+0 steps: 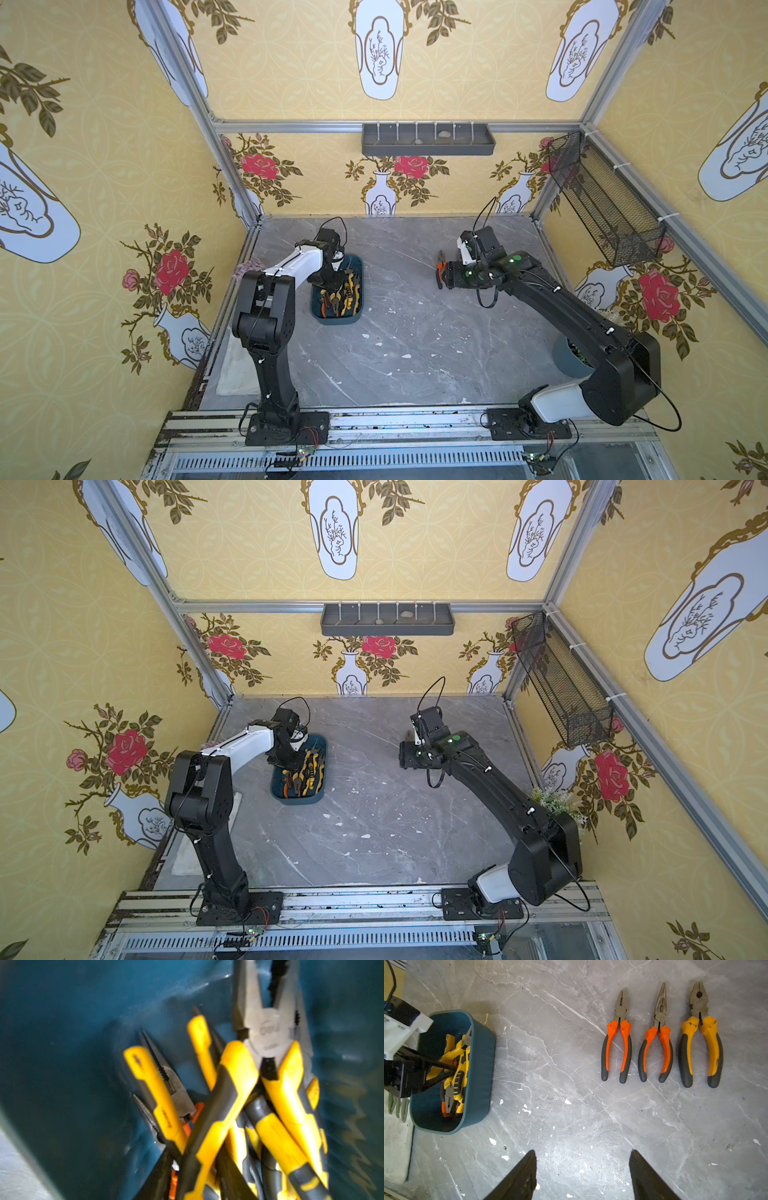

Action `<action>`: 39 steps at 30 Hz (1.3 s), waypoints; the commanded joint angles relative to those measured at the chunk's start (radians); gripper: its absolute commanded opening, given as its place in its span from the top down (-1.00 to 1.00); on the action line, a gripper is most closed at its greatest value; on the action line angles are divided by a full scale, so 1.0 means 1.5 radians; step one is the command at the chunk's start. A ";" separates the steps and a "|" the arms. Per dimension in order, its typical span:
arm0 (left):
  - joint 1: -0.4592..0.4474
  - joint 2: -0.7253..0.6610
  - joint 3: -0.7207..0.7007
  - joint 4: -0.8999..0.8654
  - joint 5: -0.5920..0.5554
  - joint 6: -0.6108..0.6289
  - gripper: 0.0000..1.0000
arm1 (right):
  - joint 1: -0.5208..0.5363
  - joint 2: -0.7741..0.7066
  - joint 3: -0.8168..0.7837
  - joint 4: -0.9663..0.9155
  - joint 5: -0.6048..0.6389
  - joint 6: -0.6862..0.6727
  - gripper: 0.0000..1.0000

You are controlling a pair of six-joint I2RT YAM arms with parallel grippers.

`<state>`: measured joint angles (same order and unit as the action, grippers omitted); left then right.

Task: Take the pliers out of the storage box
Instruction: Pick up the pliers from the storage box.

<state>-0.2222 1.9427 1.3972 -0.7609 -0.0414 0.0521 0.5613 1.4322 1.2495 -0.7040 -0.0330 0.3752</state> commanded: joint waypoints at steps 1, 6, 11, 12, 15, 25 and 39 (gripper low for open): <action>0.002 0.006 0.003 -0.046 0.019 -0.002 0.36 | 0.000 -0.002 -0.004 0.012 0.002 0.011 -0.41; 0.002 0.005 0.017 -0.064 0.012 -0.012 0.44 | 0.000 -0.004 -0.010 0.013 0.001 0.013 -0.41; 0.002 -0.002 0.027 -0.077 0.002 -0.021 0.54 | 0.001 -0.003 -0.011 0.015 0.001 0.014 -0.41; 0.002 -0.003 0.029 -0.080 0.000 -0.023 0.57 | 0.001 -0.003 -0.010 0.016 0.001 0.014 -0.41; 0.002 -0.007 0.034 -0.089 -0.003 -0.030 0.67 | 0.001 0.000 -0.009 0.015 0.001 0.016 -0.41; 0.001 -0.028 0.042 -0.109 0.006 -0.052 1.00 | 0.002 0.001 -0.015 0.018 -0.002 0.020 -0.41; -0.082 -0.227 -0.132 0.074 -0.094 -0.154 1.00 | 0.043 0.070 0.062 0.003 -0.029 0.040 -0.41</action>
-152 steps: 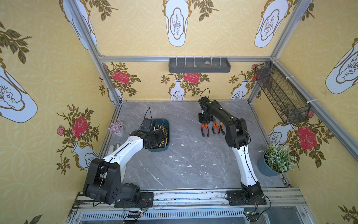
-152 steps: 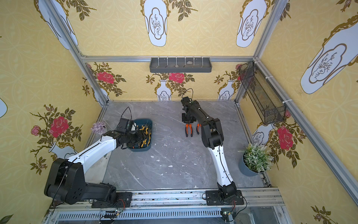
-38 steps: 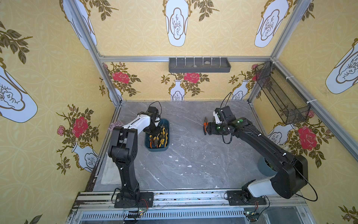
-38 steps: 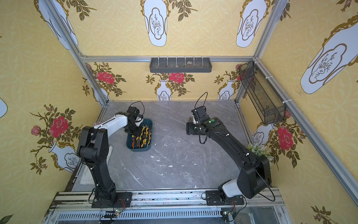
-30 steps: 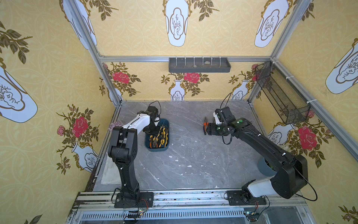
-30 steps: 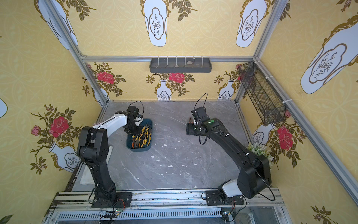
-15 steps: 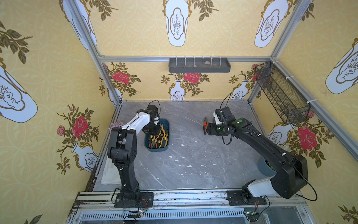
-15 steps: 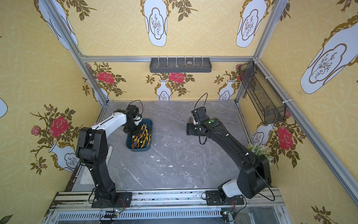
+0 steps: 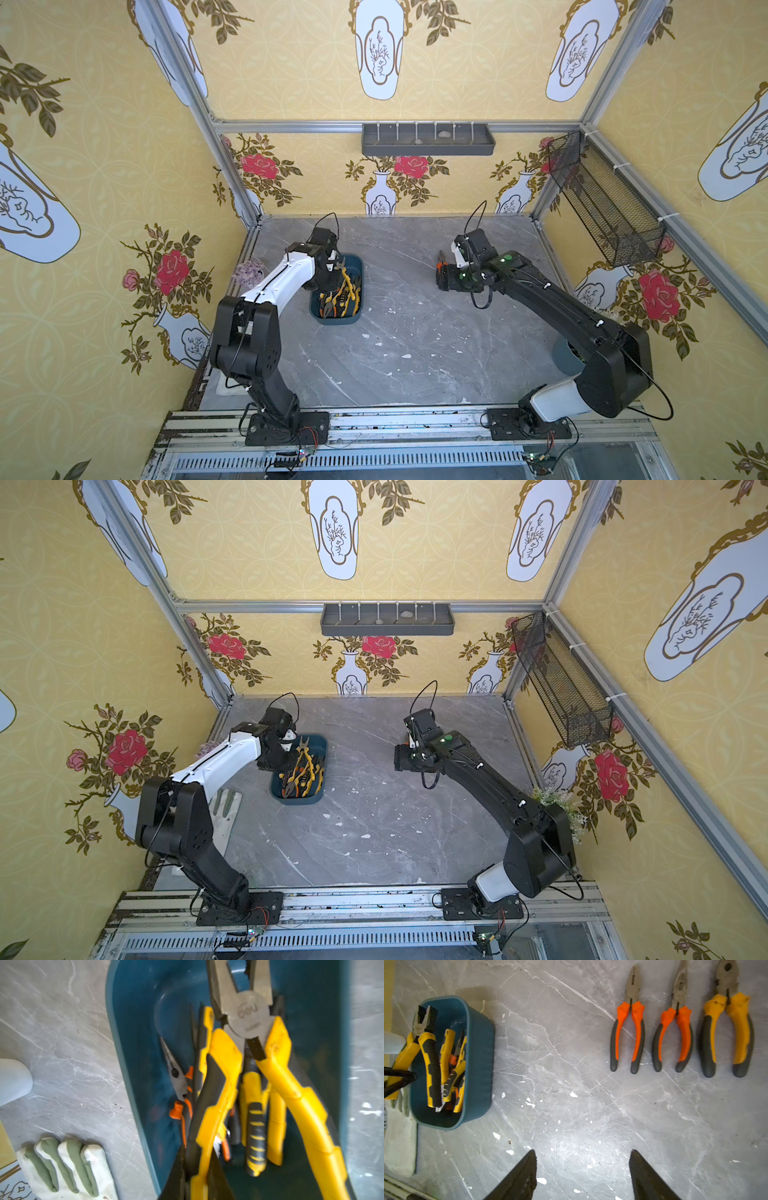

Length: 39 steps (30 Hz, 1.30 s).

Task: Take the pliers out of the storage box
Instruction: Pick up the pliers from the storage box.

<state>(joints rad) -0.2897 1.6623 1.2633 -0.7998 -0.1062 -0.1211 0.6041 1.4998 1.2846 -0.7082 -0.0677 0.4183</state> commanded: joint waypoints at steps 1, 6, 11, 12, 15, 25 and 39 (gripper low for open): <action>-0.056 -0.060 -0.063 0.126 -0.077 -0.042 1.00 | 0.025 0.045 0.074 -0.012 0.002 0.017 -0.41; -0.153 -0.145 -0.156 0.250 -0.170 -0.070 1.00 | 0.092 0.190 0.299 -0.115 0.004 0.047 -0.43; -0.239 -0.194 -0.224 0.332 -0.255 -0.091 1.00 | 0.108 0.308 0.475 -0.138 -0.091 0.144 -0.56; -0.256 -0.198 -0.232 0.341 -0.273 -0.093 1.00 | 0.111 0.327 0.501 -0.139 -0.094 0.158 -0.57; -0.287 -0.208 -0.254 0.366 -0.298 -0.097 1.00 | 0.120 0.376 0.562 -0.134 -0.115 0.173 -0.56; -0.293 -0.222 -0.268 0.378 -0.281 -0.109 1.00 | 0.133 0.437 0.598 -0.112 -0.158 0.204 -0.50; -0.302 -0.198 -0.254 0.371 -0.293 -0.129 1.00 | 0.160 0.483 0.627 -0.122 -0.058 0.212 -0.13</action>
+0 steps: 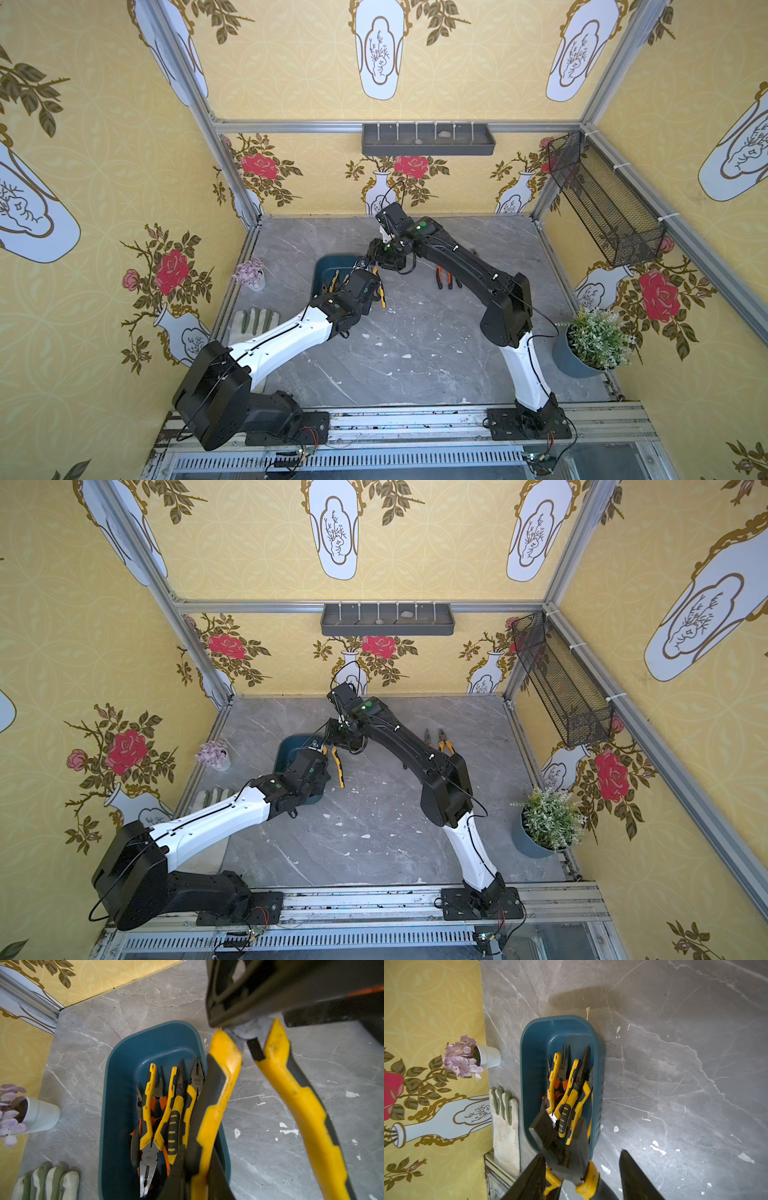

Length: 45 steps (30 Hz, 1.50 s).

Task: Take the pliers out of the storage box
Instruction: Pick up the pliers from the storage box.

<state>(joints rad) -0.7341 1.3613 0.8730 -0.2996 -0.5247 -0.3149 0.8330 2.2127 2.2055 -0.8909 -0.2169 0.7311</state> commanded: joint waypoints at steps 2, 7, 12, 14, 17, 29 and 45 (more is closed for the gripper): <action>-0.010 0.004 0.006 0.039 -0.021 0.000 1.00 | 0.010 0.019 0.024 -0.002 0.052 0.001 -0.10; -0.021 0.007 0.008 0.039 -0.032 -0.001 1.00 | 0.018 0.041 0.041 -0.008 0.074 -0.003 0.00; -0.024 0.010 0.010 0.041 -0.029 0.003 1.00 | 0.026 0.050 0.055 -0.003 0.073 -0.008 -0.02; -0.025 0.012 0.010 0.040 -0.032 0.002 1.00 | 0.029 0.049 0.058 0.001 0.074 -0.007 -0.05; -0.026 0.013 0.011 0.040 -0.033 0.002 1.00 | 0.028 0.041 0.050 0.018 0.070 -0.006 -0.13; -0.027 0.013 0.011 0.042 -0.030 0.004 1.00 | 0.030 0.013 -0.014 0.124 0.031 0.032 -0.08; -0.028 0.015 0.011 0.039 -0.031 0.002 1.00 | 0.010 -0.188 -0.292 0.318 0.119 0.068 -0.13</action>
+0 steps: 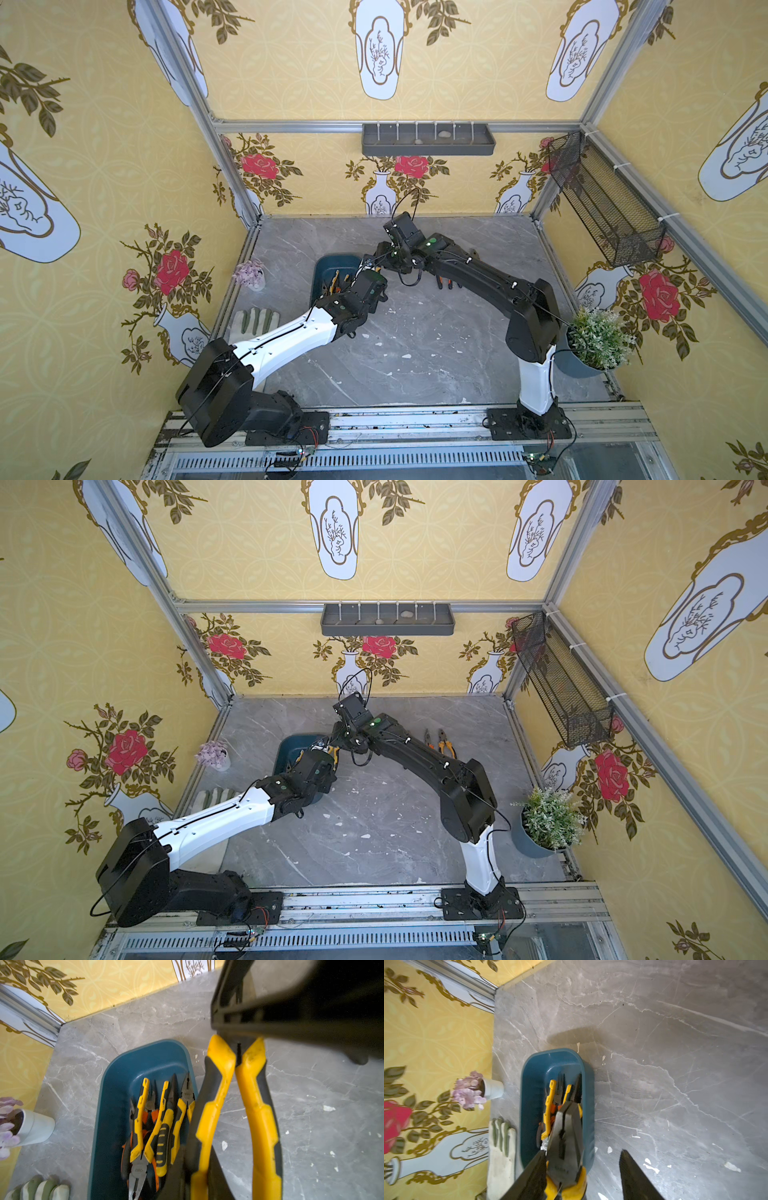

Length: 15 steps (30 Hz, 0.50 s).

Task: Take the pliers out of the storage box
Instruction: Pick up the pliers from the storage box.

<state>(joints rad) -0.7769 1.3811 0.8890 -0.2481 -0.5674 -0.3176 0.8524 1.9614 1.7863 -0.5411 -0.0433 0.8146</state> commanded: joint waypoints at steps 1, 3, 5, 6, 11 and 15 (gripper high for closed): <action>0.001 0.002 -0.002 0.007 -0.002 0.004 1.00 | -0.005 -0.027 -0.020 0.095 0.004 0.012 -0.13; 0.000 -0.001 -0.006 0.010 -0.003 0.003 1.00 | -0.009 -0.041 -0.028 0.103 0.014 0.014 -0.13; 0.001 -0.008 -0.013 0.017 -0.002 0.003 1.00 | -0.013 -0.061 -0.041 0.116 0.029 0.011 -0.14; 0.000 -0.012 -0.016 0.020 -0.001 0.004 1.00 | -0.016 -0.064 -0.038 0.115 0.030 0.010 -0.15; 0.000 -0.061 -0.064 0.078 0.029 0.027 1.00 | -0.048 -0.022 0.010 0.059 -0.023 0.010 -0.15; 0.000 -0.094 -0.092 0.096 0.030 0.026 1.00 | -0.053 0.042 0.086 -0.002 -0.072 0.000 -0.12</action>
<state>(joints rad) -0.7773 1.2552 0.7639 -0.2008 -0.5255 -0.2867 0.7658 1.9884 1.8648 -0.4820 -0.0784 0.8207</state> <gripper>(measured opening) 0.138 0.561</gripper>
